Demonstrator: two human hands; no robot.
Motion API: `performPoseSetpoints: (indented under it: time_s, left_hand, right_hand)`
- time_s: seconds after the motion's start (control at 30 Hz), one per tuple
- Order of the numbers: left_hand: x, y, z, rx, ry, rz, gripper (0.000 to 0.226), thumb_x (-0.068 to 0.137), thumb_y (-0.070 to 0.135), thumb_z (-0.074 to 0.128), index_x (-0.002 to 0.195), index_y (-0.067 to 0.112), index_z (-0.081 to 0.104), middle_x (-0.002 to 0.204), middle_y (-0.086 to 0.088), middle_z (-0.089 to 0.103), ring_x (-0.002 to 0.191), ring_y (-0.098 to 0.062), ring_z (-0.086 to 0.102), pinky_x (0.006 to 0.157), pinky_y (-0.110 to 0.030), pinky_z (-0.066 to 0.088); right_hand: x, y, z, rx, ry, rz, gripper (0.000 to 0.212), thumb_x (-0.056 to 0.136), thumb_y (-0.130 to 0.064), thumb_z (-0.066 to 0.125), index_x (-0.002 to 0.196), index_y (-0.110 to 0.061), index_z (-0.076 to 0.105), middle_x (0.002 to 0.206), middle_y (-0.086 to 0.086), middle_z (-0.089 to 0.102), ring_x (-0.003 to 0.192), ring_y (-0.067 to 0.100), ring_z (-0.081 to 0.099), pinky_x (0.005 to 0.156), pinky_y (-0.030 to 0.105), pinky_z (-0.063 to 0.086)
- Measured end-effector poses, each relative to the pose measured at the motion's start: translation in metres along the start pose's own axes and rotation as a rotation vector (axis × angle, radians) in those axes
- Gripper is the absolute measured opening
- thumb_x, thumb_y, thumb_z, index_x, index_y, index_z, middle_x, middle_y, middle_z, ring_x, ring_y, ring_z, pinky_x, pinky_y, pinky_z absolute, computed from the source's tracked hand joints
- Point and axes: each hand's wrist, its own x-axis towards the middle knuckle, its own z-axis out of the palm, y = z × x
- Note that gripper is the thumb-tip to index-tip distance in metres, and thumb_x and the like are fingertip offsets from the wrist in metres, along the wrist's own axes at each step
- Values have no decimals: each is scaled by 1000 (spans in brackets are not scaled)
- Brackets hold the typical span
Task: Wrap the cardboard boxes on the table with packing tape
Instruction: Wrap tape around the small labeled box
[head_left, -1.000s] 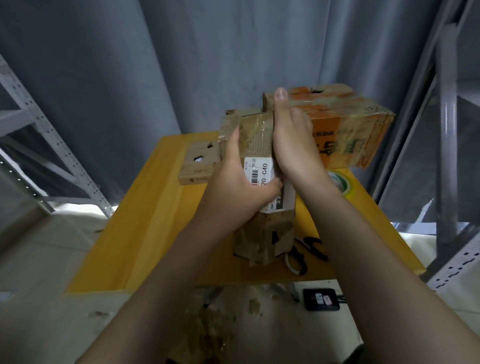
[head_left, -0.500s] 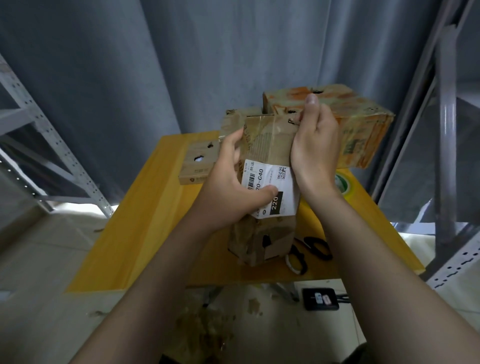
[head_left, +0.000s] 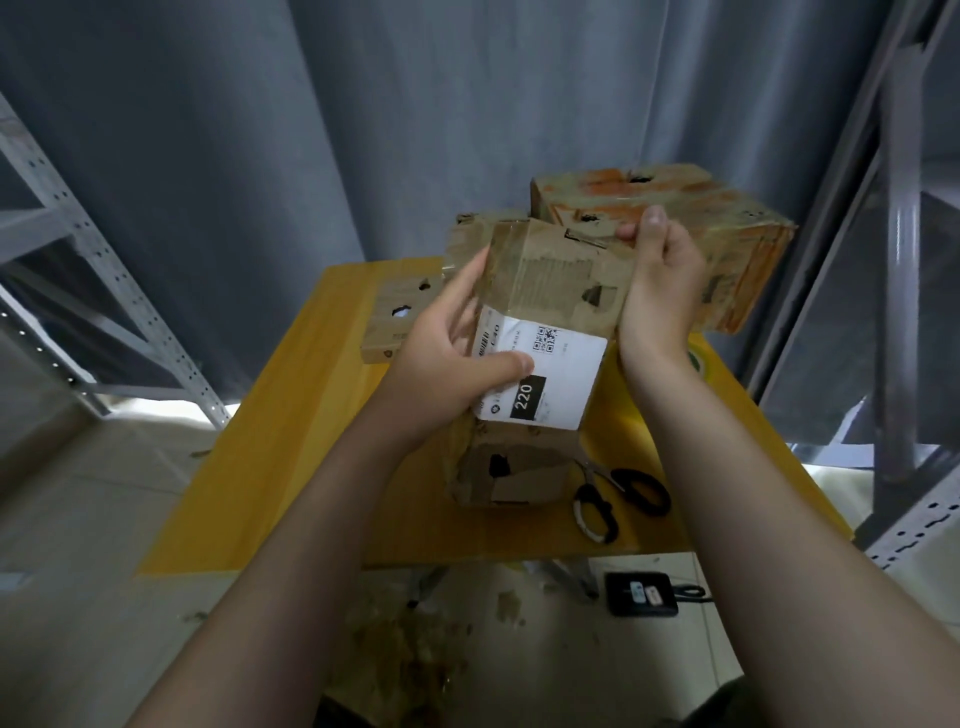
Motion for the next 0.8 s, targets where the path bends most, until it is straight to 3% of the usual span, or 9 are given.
performPoseSetpoints:
  time_s: [0.1, 0.2, 0.3, 0.37, 0.43, 0.53, 0.63, 0.73, 0.8]
  left_hand:
    - [4, 2, -14, 34, 33, -23, 105, 81, 6, 84, 164, 30, 25, 123, 11, 73, 105, -23, 77, 75, -34, 65]
    - [4, 6, -30, 111, 74, -15, 91, 88, 10, 81, 162, 32, 32, 112, 28, 73, 99, -15, 78, 71, -27, 64]
    - [4, 8, -42, 192, 153, -1, 61, 95, 17, 76, 149, 32, 54, 114, 19, 75, 96, -8, 77, 69, -19, 60]
    - [3, 5, -49, 347, 179, -10, 41, 99, 24, 71, 139, 33, 65, 119, 18, 73, 96, -2, 75, 68, -14, 56]
    - [1, 5, -55, 483, 150, -65, 37, 97, 33, 72, 133, 40, 67, 116, 23, 72, 94, 7, 70, 66, -8, 51]
    - [-4, 3, -63, 714, -17, -189, 76, 77, 52, 87, 145, 44, 52, 128, 21, 62, 110, 7, 61, 85, -17, 51]
    - [-9, -5, -60, 972, -192, -303, 118, 58, 64, 89, 158, 45, 30, 149, 4, 41, 135, -21, 45, 110, -44, 45]
    - [-10, -15, -53, 1001, -214, -303, 114, 67, 49, 89, 162, 37, 28, 142, 1, 39, 117, -20, 53, 97, -35, 50]
    - [-9, -16, -53, 1059, -232, -342, 112, 65, 50, 82, 162, 35, 28, 144, 0, 39, 115, -20, 54, 97, -38, 51]
  right_hand:
    - [-1, -10, 3, 15, -215, 199, 69, 107, -63, 23, 86, -22, 75, 89, 3, 79, 88, 20, 75, 92, 45, 58]
    - [-9, -13, 5, 24, -445, 181, 66, 91, -81, 34, 98, -31, 77, 92, -3, 79, 82, 17, 77, 72, 43, 62]
    - [-12, -5, 7, -5, -543, 121, 41, 88, -59, 71, 107, -23, 74, 94, -10, 78, 79, 10, 76, 57, 33, 61]
    - [-13, 2, 8, 22, -560, 255, 42, 89, -51, 77, 110, -16, 71, 91, -6, 79, 74, 11, 77, 59, 37, 62]
    - [-15, 8, 7, 23, -566, 409, 45, 92, -50, 75, 114, -12, 66, 102, 3, 77, 77, 14, 79, 62, 40, 64]
    - [-19, 15, 7, -22, -605, 612, 44, 100, -44, 66, 123, -8, 61, 117, 14, 70, 81, 29, 79, 66, 43, 65]
    - [-26, 16, 7, -209, -620, 692, 39, 104, -39, 59, 126, -8, 51, 124, 17, 61, 86, 37, 75, 60, 43, 64]
    - [-30, 14, 1, -500, -717, 566, 36, 105, -38, 60, 129, -21, 40, 117, 14, 55, 72, 32, 74, 50, 38, 61]
    - [-24, 12, -7, -685, -684, 336, 26, 102, -37, 60, 120, -20, 51, 107, 9, 61, 80, 27, 68, 57, 38, 56]
